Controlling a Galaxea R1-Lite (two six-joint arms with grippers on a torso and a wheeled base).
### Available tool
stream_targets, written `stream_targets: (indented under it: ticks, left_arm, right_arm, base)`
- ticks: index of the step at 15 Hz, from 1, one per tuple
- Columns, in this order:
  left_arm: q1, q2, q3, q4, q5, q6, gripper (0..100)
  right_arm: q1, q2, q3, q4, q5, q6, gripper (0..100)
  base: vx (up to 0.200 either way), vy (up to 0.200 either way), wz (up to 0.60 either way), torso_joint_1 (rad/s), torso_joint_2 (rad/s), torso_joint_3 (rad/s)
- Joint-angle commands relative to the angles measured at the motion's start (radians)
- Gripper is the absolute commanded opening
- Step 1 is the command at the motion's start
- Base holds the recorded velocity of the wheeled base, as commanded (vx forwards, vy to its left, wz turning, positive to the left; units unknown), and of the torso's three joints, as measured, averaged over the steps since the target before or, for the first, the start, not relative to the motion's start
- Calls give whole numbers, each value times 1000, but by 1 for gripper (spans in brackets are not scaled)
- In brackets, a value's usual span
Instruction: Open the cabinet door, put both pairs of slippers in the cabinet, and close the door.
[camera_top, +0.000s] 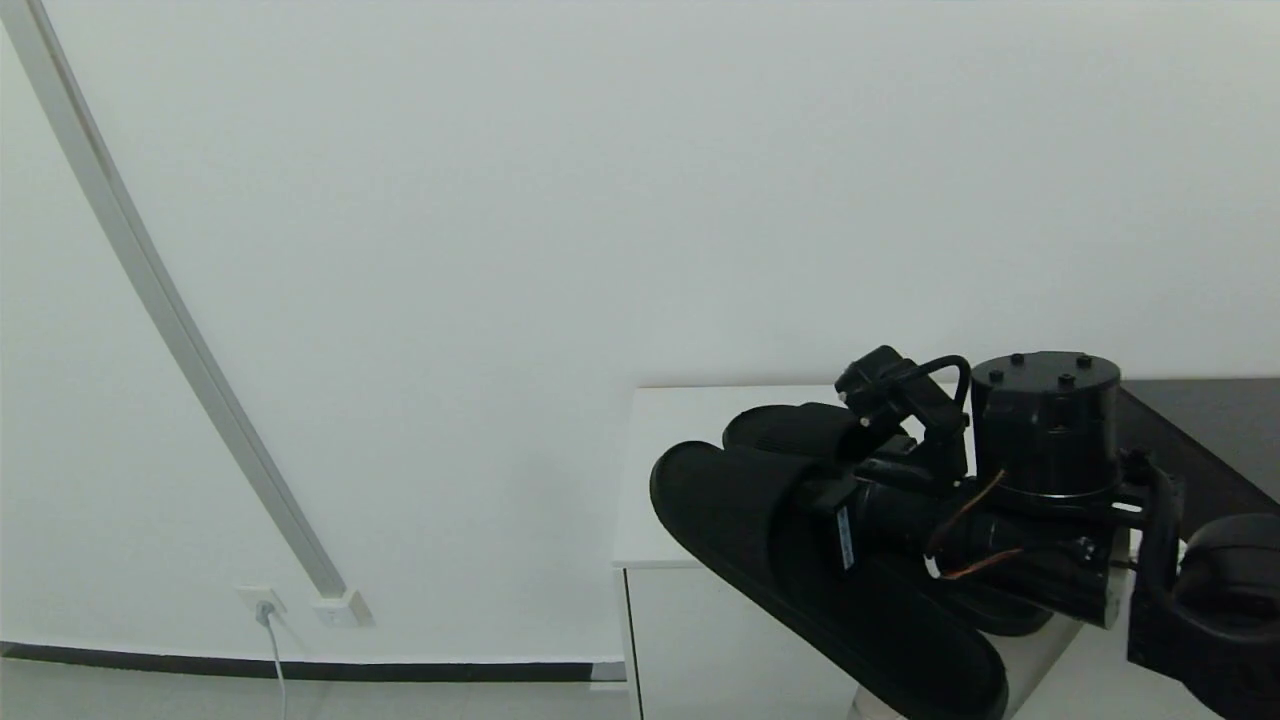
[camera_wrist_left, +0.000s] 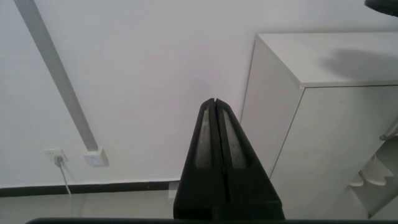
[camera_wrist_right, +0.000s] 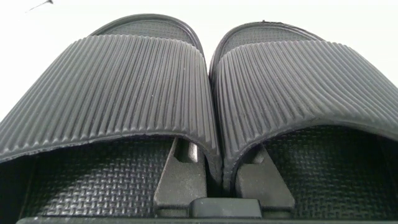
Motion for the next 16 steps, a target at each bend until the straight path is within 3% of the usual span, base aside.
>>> stream_targets:
  ticks: [1,7,12,16]
  left_arm:
    - [0,1,0,0,0,-1,0]
    - [0,1,0,0,-2,-1,0]
    - [0,1,0,0,-2,-1,0]
    - [0,1,0,0,-2,-1,0]
  right_arm:
    - [15,-64,26,3,3,0,0]
    - [33,-55,37,3,3,0,0]
    - [33,-43,39,1,1,-12,0]
    - [2,-54,95,-19,3,-176,0]
  base:
    - [0,0,0,0,0,0]
    - [0,0,0,0,0,0]
    - [-200,0,0,3,6,2]
    - [-200,0,0,-7,0,5]
